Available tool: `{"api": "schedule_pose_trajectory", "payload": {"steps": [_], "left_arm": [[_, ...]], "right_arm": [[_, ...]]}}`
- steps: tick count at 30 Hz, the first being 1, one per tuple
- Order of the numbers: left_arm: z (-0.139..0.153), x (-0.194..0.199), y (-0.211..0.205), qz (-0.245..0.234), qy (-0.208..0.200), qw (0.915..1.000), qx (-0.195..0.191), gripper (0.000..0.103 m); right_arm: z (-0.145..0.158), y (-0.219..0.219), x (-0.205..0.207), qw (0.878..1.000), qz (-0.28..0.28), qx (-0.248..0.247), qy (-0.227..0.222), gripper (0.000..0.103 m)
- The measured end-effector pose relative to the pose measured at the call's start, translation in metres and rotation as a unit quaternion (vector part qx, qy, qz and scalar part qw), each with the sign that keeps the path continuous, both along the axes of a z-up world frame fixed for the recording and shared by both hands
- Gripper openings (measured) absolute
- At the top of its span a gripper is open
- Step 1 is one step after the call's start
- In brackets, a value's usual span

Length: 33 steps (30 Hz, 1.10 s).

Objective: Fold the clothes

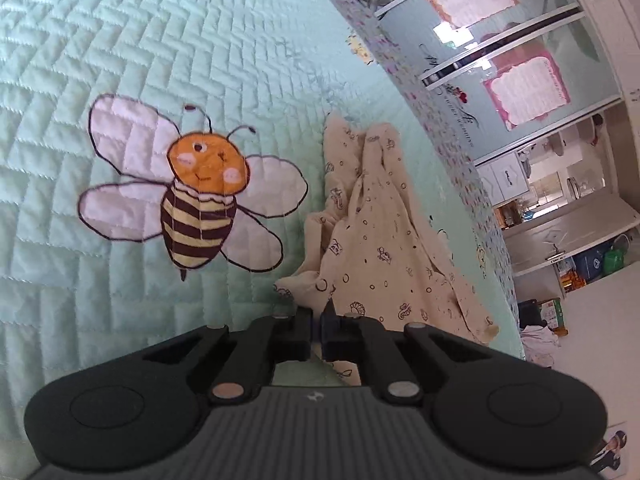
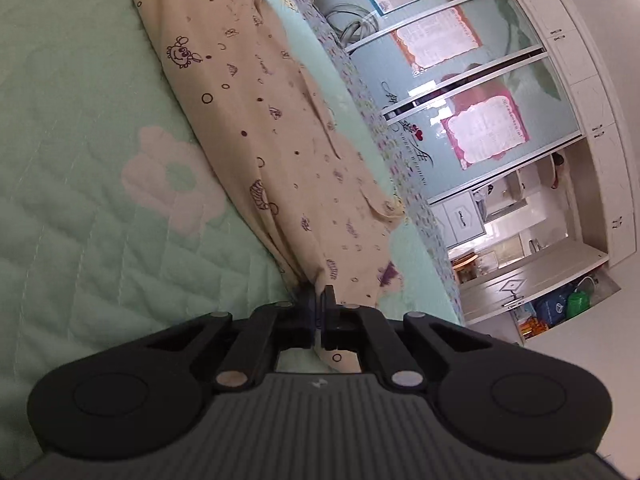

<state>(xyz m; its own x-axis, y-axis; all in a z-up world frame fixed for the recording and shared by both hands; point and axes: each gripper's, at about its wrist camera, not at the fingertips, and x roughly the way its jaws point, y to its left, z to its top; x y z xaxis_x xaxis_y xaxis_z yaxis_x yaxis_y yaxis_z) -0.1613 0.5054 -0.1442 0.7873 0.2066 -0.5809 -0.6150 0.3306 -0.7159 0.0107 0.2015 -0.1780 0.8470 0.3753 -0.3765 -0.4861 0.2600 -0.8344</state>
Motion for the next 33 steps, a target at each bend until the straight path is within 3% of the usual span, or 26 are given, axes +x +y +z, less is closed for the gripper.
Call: {"api": "schedule_pose_trajectory", "payload": {"steps": [6, 13, 17, 21, 24, 25, 26, 28, 31, 33], "left_arm": [[0.035, -0.050, -0.033, -0.014, -0.027, 0.9993, 0.021, 0.003], [0.006, -0.106, -0.057, -0.018, 0.010, 0.9997, -0.014, 0.003], [0.010, -0.122, -0.071, -0.026, 0.022, 0.9994, 0.001, 0.004], [0.004, -0.133, -0.070, -0.019, 0.054, 0.9982, -0.015, 0.014], [0.014, -0.154, -0.076, -0.019, 0.050, 0.9986, -0.002, 0.029], [0.018, -0.160, -0.079, -0.017, 0.052, 0.9985, 0.010, 0.041], [0.022, -0.166, -0.081, -0.016, 0.055, 0.9981, 0.024, 0.047], [0.029, -0.174, -0.083, -0.014, 0.060, 0.9970, 0.048, 0.048], [0.039, -0.169, -0.079, -0.025, 0.064, 0.9946, 0.078, 0.048], [0.048, -0.162, -0.077, -0.037, 0.063, 0.9919, 0.103, 0.049]], "right_arm": [[0.039, -0.035, -0.042, 0.999, 0.023, 0.032, -0.024, 0.000], [0.024, -0.073, -0.101, 0.999, 0.034, 0.012, 0.039, 0.000], [0.033, -0.090, -0.134, 0.998, 0.024, 0.029, 0.050, 0.000], [0.026, -0.100, -0.154, 0.998, 0.016, 0.014, 0.056, 0.002], [0.041, -0.116, -0.156, 0.994, -0.009, 0.060, 0.096, 0.012], [0.053, -0.125, -0.152, 0.987, -0.022, 0.095, 0.127, 0.024], [0.065, -0.135, -0.145, 0.975, -0.039, 0.139, 0.170, 0.030], [0.082, -0.156, -0.124, 0.939, -0.087, 0.222, 0.248, 0.033], [0.086, -0.185, -0.089, 0.855, -0.151, 0.341, 0.359, 0.035], [0.085, -0.193, -0.069, 0.811, -0.164, 0.390, 0.405, 0.035]]}}
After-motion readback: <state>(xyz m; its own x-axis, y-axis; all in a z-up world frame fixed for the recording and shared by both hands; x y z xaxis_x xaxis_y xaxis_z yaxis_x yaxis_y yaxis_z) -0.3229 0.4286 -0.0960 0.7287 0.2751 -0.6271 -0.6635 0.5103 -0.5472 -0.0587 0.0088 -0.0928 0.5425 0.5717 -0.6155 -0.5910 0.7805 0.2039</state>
